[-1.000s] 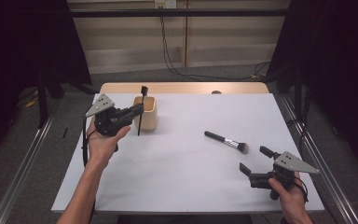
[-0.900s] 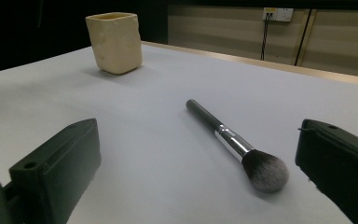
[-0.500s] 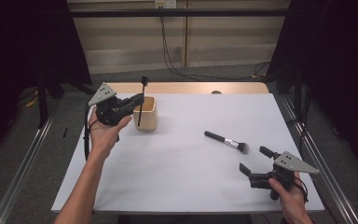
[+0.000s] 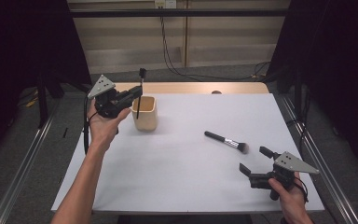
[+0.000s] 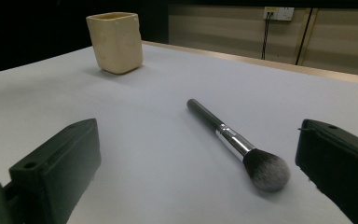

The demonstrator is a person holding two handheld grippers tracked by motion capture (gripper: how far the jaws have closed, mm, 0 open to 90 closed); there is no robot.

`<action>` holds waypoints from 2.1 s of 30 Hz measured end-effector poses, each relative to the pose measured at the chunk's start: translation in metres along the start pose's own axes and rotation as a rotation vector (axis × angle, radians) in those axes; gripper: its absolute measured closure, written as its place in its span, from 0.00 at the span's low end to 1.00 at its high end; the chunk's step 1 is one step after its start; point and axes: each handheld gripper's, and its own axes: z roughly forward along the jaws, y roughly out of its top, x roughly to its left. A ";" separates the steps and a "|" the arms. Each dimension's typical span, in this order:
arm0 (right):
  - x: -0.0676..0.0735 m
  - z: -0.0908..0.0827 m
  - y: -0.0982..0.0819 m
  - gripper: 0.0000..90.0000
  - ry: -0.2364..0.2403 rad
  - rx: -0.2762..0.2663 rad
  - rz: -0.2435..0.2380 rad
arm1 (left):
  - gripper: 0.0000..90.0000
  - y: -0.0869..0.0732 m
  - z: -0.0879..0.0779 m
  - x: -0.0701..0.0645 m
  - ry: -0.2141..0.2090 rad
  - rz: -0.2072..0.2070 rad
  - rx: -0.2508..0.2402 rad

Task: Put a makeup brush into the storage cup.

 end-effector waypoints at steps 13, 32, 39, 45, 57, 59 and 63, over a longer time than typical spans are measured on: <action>0.000 0.000 0.000 0.00 -0.001 -0.001 0.007 | 0.95 0.010 0.018 0.007 0.027 0.025 -0.011; -0.001 -0.001 -0.001 0.00 -0.003 -0.002 0.003 | 0.95 0.002 0.037 0.029 0.062 0.023 -0.001; -0.001 -0.001 -0.001 0.00 -0.001 0.000 0.003 | 0.95 -0.006 0.045 0.034 0.070 0.020 0.020; -0.002 -0.001 -0.001 0.00 -0.005 -0.001 0.006 | 0.95 -0.014 0.049 0.036 0.076 0.006 0.027; -0.001 0.000 -0.001 0.00 0.003 0.004 0.006 | 0.95 -0.026 0.048 0.039 0.081 0.005 0.033; -0.001 0.000 -0.001 0.00 0.002 0.004 0.005 | 0.95 -0.027 0.048 0.039 0.082 0.005 0.036; -0.001 -0.001 -0.001 0.00 0.002 0.006 0.005 | 0.95 -0.031 0.046 0.039 0.087 0.007 0.039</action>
